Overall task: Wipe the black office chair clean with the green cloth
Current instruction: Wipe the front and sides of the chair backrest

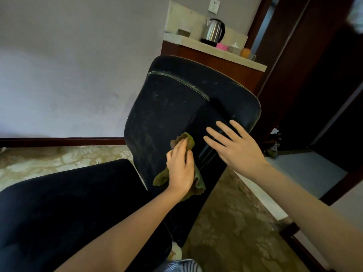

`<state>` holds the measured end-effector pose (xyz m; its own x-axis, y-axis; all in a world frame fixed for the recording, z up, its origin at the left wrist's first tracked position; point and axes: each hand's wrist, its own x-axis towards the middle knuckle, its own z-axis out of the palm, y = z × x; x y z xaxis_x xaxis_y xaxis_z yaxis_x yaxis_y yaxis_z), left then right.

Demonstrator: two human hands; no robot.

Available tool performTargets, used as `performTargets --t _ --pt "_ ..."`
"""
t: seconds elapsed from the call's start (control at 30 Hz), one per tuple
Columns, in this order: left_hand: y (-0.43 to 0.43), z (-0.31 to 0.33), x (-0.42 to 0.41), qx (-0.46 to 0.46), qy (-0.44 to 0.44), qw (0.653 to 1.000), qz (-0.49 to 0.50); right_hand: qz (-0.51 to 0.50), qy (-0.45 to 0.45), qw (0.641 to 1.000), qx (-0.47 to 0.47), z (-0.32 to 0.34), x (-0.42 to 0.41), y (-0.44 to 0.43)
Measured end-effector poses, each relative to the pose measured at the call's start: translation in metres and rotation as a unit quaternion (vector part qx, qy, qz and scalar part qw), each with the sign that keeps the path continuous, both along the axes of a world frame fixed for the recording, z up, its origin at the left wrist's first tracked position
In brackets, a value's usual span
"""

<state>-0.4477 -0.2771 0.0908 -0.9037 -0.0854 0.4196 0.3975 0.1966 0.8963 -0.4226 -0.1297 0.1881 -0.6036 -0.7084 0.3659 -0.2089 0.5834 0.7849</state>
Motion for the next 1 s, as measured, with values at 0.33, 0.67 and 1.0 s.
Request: performTargets --t 0.33,0.67,1.0 --pt "-0.018 0.0 -0.006 0.024 0.042 0.997 -0.056 0.022 -0.069 0.993 0.093 0.02 -0.006 -0.017" --pt "-0.022 0.03 0.002 -0.046 0.144 0.987 -0.063 0.07 -0.07 0.99 0.097 0.017 0.024 -0.025" --pt "-0.036 0.001 0.005 -0.066 0.036 0.993 -0.088 0.076 -0.066 0.992 0.078 0.016 0.04 -0.036"
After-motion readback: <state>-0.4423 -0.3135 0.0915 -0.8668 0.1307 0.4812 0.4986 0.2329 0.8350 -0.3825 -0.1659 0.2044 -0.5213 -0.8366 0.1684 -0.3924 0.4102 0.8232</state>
